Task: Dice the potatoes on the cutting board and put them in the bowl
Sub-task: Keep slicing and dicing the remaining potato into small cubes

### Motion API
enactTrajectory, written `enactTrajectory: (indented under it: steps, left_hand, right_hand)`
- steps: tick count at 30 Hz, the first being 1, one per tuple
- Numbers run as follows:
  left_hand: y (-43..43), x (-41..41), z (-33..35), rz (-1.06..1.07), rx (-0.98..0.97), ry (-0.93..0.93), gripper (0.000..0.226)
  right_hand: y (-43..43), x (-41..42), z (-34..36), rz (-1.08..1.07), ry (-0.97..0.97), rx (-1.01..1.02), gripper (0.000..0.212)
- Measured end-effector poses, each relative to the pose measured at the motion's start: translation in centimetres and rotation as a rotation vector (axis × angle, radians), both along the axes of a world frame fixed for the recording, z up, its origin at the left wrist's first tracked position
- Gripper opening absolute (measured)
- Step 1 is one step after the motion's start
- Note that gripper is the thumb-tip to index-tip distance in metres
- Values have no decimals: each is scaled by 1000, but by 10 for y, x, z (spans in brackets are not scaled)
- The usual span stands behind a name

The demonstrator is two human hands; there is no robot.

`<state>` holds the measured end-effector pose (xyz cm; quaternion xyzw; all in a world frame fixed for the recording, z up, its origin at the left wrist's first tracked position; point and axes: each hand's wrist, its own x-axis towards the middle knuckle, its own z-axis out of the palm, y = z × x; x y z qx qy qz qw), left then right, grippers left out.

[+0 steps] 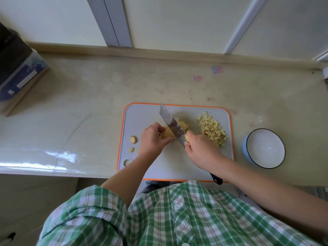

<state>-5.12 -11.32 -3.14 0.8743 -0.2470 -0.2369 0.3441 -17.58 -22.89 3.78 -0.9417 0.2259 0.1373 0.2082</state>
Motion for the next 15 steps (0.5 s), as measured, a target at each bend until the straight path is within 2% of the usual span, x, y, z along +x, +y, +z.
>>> enactTrajectory:
  steps: [15]
  left_hand:
    - [0,-1,-3,10,21,13,34]
  right_hand:
    - [9,16,-37,-39,-15,10,11]
